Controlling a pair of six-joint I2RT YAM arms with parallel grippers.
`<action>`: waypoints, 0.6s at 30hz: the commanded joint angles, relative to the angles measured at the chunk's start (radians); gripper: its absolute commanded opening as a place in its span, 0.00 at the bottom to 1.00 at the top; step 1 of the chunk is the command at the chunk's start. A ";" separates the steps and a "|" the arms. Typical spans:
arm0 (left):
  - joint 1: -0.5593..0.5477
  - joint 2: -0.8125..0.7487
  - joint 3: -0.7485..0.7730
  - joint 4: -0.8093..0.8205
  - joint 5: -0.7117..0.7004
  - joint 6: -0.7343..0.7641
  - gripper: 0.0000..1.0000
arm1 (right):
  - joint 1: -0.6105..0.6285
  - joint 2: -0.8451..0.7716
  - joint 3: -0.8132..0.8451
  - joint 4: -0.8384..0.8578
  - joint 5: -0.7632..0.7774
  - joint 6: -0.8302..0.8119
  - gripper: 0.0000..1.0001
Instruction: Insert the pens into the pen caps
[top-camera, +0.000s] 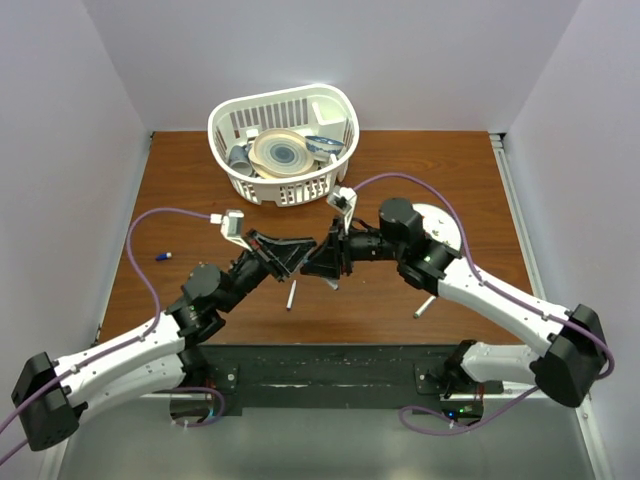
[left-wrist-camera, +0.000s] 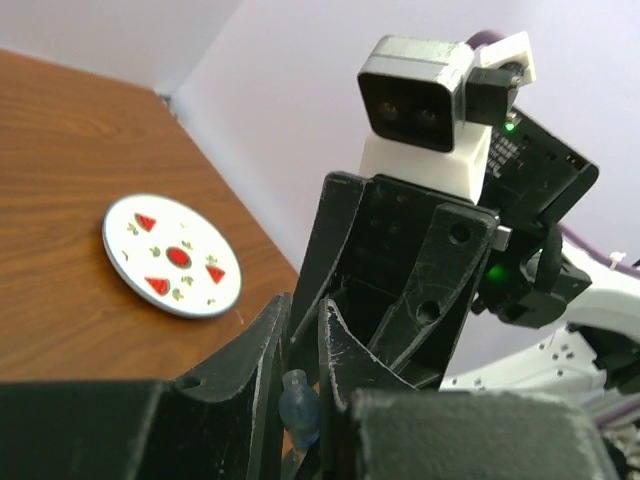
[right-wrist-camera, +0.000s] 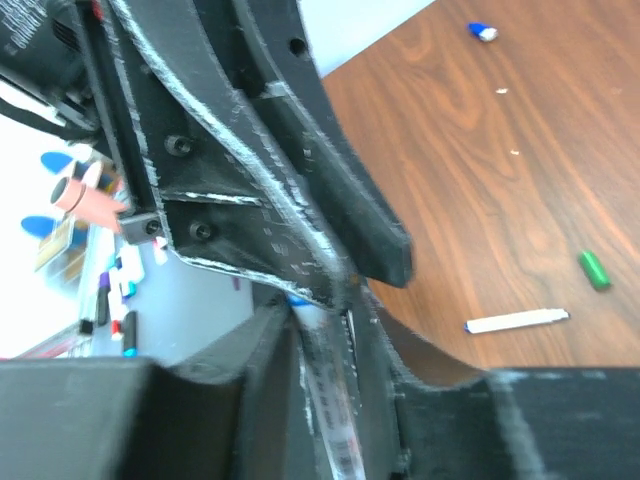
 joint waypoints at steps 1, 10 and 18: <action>-0.007 0.049 0.052 -0.139 0.274 0.040 0.00 | -0.082 -0.131 -0.081 0.162 0.218 0.003 0.37; 0.105 0.254 0.160 -0.171 0.322 0.106 0.00 | -0.083 -0.415 -0.230 -0.187 0.226 -0.021 0.79; 0.148 0.662 0.314 -0.272 0.300 0.189 0.00 | -0.082 -0.581 -0.273 -0.297 0.298 0.039 0.86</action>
